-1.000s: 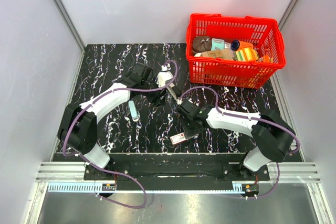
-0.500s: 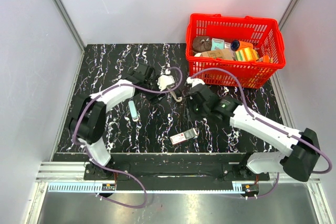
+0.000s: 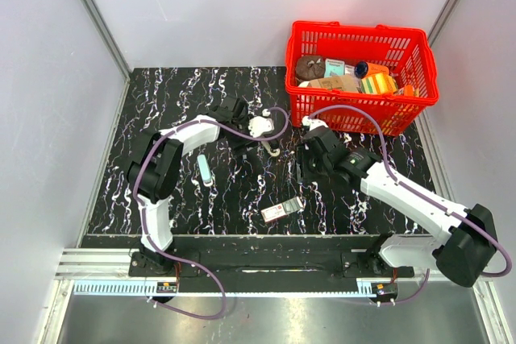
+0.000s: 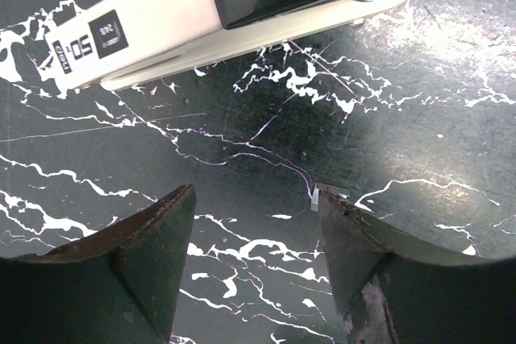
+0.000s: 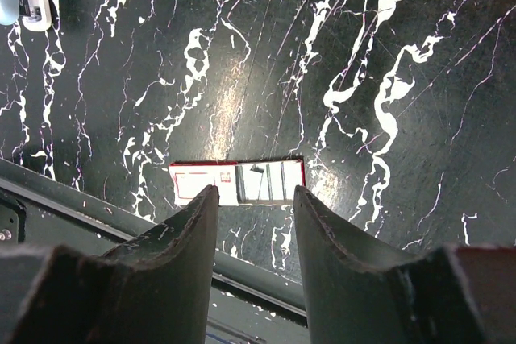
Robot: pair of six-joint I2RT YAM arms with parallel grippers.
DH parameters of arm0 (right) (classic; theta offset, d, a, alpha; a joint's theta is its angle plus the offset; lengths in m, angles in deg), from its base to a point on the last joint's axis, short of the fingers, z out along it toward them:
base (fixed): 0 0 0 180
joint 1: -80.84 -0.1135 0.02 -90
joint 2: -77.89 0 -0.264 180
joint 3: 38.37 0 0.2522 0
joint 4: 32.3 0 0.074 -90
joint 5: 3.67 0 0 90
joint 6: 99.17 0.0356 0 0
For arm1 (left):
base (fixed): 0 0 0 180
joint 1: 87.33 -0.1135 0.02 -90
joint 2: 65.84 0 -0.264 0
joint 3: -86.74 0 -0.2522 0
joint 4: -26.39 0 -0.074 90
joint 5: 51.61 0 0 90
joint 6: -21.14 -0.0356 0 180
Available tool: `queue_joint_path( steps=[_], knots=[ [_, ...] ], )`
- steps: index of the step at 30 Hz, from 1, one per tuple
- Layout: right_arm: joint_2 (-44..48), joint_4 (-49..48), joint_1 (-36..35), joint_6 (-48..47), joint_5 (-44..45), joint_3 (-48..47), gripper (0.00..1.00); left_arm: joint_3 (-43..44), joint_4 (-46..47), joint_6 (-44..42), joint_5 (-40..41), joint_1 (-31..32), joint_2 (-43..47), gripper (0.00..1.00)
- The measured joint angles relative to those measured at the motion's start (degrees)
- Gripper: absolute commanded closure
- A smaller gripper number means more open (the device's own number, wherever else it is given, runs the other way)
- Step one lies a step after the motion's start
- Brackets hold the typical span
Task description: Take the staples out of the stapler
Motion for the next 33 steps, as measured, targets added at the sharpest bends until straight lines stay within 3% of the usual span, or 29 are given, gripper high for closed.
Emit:
queue_joint_path(
  steps=[17, 29, 33],
  knots=[
    [0.0, -1.29, 1.38, -0.09, -1.55, 0.92, 0.54, -1.05, -0.04, -2.12, -1.38, 0.0, 0.0, 0.33],
    [0.0, -1.51, 1.79, -0.46, -1.53, 1.55, 0.56, -4.96, -13.35, -9.57, -14.93, 0.28, 8.92, 0.33],
    [0.02, -1.53, 2.14, -0.61, -1.53, 1.64, 0.54, -4.81, -14.43, -6.86, -15.85, 0.31, 10.6, 0.34]
  ],
)
